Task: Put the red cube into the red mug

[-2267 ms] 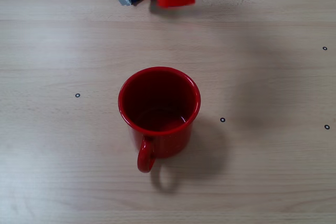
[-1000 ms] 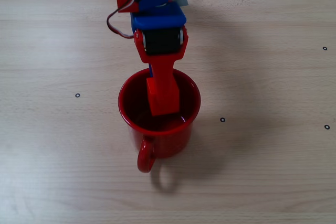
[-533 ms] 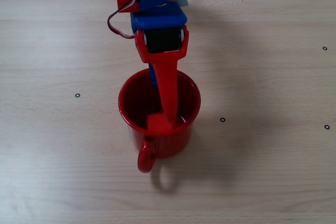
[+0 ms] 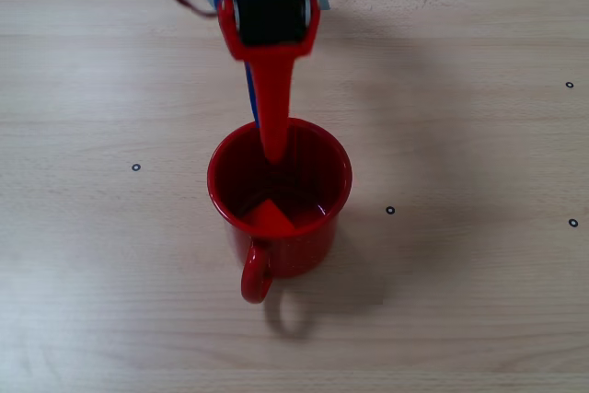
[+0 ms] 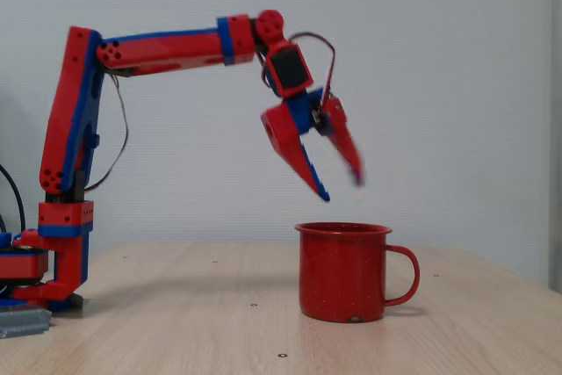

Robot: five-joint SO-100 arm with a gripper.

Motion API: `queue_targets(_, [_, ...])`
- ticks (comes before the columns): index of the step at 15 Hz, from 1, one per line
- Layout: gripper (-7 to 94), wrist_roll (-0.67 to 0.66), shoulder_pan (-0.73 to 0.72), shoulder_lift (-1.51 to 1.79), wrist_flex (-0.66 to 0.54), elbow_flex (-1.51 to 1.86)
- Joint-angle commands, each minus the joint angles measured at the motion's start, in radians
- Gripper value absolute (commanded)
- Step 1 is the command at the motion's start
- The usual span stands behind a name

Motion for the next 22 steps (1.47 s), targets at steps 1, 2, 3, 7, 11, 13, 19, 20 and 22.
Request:
queue_targets(1, [0, 0.017, 0.003, 0.164, 0.021, -0.094])
queue_targets(2, [0, 0.032, 0.003, 0.204, 0.032, -0.095])
queue_targets(3, [0, 0.054, 0.003, 0.259, 0.054, -0.095])
queue_targets(7, [0, 0.034, 0.052, 0.598, 0.003, 0.184])
queue_targets(11, [0, -0.009, 0.069, 0.951, -0.089, 0.584])
queue_targets(13, [0, -0.031, 0.072, 1.108, -0.17, 0.834])
queue_targets(19, [0, -0.077, -0.009, 1.654, -0.318, 1.66])
queue_targets(20, [0, -0.078, -0.023, 1.721, -0.299, 1.733])
queue_targets(22, [0, -0.061, -0.04, 1.804, -0.245, 1.835])
